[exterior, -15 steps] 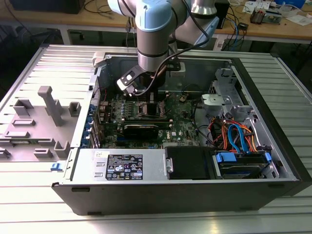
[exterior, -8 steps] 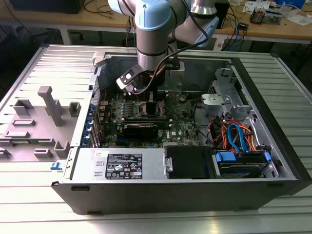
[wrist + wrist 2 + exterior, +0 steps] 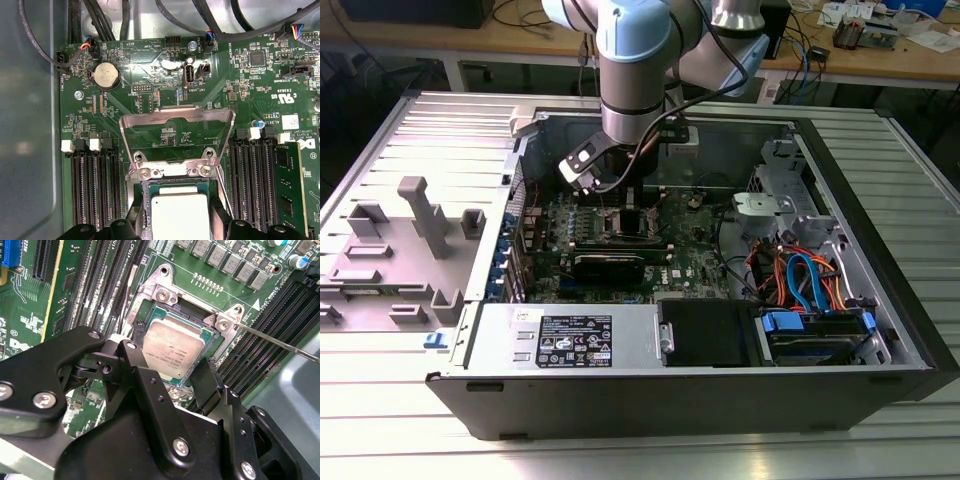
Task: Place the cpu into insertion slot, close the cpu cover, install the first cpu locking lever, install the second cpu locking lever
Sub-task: 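Place the cpu into insertion slot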
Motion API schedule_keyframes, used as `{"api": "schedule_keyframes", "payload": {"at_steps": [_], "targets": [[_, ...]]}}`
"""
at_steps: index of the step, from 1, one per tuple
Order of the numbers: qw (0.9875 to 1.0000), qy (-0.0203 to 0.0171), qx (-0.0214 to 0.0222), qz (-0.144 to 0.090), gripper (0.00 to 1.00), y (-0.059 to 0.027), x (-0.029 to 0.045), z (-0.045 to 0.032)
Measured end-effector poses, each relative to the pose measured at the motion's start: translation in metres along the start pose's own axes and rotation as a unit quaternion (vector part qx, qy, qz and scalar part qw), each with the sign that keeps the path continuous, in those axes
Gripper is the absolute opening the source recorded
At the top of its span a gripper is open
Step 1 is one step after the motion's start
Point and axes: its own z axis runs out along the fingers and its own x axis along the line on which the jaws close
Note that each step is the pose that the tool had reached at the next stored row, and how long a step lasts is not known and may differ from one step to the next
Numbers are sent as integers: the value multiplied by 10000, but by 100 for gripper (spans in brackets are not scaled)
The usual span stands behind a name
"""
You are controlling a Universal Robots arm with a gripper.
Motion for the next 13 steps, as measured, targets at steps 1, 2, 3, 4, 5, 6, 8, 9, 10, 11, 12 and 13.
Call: {"api": "schedule_keyframes", "payload": {"at_steps": [1, 2, 3, 4, 5, 6, 8, 9, 10, 11, 12, 13], "targets": [[10000, -7, 0, 0, 62, 0, 0, -5], [10000, -11, 0, 0, 62, 0, -1, -11], [10000, -13, 1, 0, 62, 0, -1, -18], [10000, -14, 1, 0, 62, -1, -2, -18], [10000, -14, 1, 0, 62, 0, -1, -18], [10000, -15, 1, 0, 62, 0, -1, -19], [10000, -15, 1, 0, 62, 0, -1, -19], [10000, -15, 1, 0, 62, 0, -1, -19], [10000, -15, 1, -3, 62, 0, -1, -19], [10000, -15, 1, -12, 62, 0, -2, -19], [10000, -15, 1, -32, 62, 0, -1, -19], [10000, -13, 1, -54, 62, 0, -2, -19]]}}
